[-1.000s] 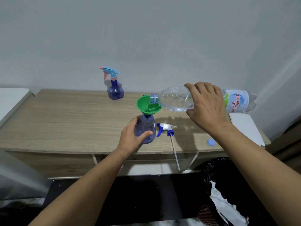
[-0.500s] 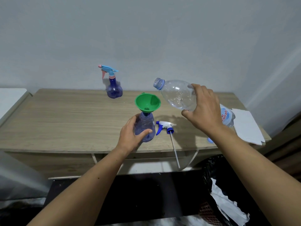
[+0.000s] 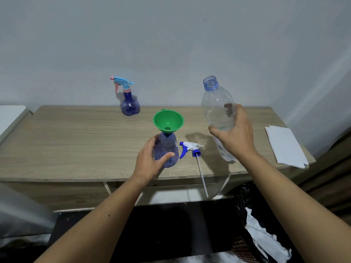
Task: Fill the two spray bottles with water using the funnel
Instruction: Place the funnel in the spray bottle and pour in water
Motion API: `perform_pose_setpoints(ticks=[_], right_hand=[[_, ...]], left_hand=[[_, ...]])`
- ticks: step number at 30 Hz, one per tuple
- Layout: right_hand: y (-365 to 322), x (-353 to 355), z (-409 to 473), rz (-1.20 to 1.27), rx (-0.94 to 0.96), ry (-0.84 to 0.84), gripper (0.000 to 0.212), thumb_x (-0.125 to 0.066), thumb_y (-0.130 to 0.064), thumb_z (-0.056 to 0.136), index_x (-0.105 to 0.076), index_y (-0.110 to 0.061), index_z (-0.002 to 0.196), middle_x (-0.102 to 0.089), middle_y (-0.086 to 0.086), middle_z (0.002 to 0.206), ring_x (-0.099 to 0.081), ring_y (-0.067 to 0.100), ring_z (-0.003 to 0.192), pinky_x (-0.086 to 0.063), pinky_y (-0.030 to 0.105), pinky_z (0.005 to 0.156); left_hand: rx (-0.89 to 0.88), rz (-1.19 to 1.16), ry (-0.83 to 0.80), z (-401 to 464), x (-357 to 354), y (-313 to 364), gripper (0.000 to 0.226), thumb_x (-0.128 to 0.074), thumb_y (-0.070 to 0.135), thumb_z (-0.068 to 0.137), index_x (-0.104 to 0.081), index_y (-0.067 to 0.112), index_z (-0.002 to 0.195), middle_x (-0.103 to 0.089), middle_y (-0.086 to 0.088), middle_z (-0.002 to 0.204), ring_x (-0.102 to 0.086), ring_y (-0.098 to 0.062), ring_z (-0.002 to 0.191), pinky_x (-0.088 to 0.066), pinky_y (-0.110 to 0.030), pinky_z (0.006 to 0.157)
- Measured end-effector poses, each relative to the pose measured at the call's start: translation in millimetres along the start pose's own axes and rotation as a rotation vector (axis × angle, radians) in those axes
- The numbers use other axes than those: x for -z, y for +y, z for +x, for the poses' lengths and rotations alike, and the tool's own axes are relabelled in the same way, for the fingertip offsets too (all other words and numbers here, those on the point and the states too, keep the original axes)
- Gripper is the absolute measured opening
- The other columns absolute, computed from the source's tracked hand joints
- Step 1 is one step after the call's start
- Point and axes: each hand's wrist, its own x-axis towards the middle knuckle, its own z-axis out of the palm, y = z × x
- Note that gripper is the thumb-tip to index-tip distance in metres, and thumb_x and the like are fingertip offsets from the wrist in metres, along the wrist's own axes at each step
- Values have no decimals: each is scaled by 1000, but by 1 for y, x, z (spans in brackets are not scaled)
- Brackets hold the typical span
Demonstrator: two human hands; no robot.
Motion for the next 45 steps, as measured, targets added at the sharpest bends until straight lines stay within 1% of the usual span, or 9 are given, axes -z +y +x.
perform_pose_setpoints(ticks=[6,18,25,32,36,38,40,42,45], right_hand=[[19,0,4,105,-140,76,69,-95,-40,66,-57,-24,121,-63,-1,118,-60,19,107,-52,38,92],[41,-1,20,318,-287,112,86,-97,-44,68,-50,-28,138,-63,-4,126,-61,11,119,-44,16,95],[46,-1,16,340,-274,88,81,-98,-43,67,-54,-27,133,-65,-5,126,-62,11,121,-43,13,93],[48,4,12,297,-261,93,91,-96,-53,62,-53,-28,139,-61,-8,132,-57,14,128,-48,39,113],[33,11,-4,144,-203,271,124,-93,-63,59,-31,-17,156,-37,0,153,-33,23,146,-27,42,124],[15,15,-14,86,-117,386,113,-93,-56,63,-35,-14,151,-37,6,148,-35,27,140,-23,31,113],[-6,14,-22,74,-8,424,92,-92,-47,70,-45,-13,141,-42,7,141,-39,26,134,-28,36,108],[-21,6,-28,39,149,385,67,-88,-38,78,-55,-12,129,-49,6,132,-42,23,128,-33,44,109],[-35,-15,-33,22,359,201,39,-84,-28,87,-65,-12,117,-56,8,122,-48,26,122,-31,32,108]], left_hand=[[-7,6,6,0,-2,-5,78,-93,30,87,-55,18,154,-70,3,142,-67,-15,129,-54,-34,112],[-13,-2,4,1,-2,-9,79,-94,34,87,-55,19,154,-69,3,143,-67,-14,131,-56,-43,114],[0,-12,0,-1,-3,-7,80,-93,31,87,-54,18,155,-68,1,145,-66,-16,133,-55,-40,116],[-9,8,6,-1,-2,-6,77,-93,31,87,-55,18,153,-70,2,143,-66,-15,131,-55,-35,113],[-8,19,-1,-2,-2,-5,77,-92,35,88,-54,19,154,-69,2,144,-66,-15,132,-56,-40,114],[3,13,-6,-2,-1,-4,78,-93,36,87,-54,19,154,-69,2,144,-66,-15,133,-56,-42,115],[9,5,-5,-3,-2,-4,79,-93,36,87,-55,20,154,-69,3,145,-65,-14,133,-56,-42,115],[16,-4,-3,-3,-2,-4,79,-94,34,87,-55,21,154,-69,4,145,-65,-14,133,-55,-42,116],[23,-25,-1,-4,-2,-5,80,-94,39,86,-55,22,154,-69,5,144,-66,-12,133,-55,-45,115]])
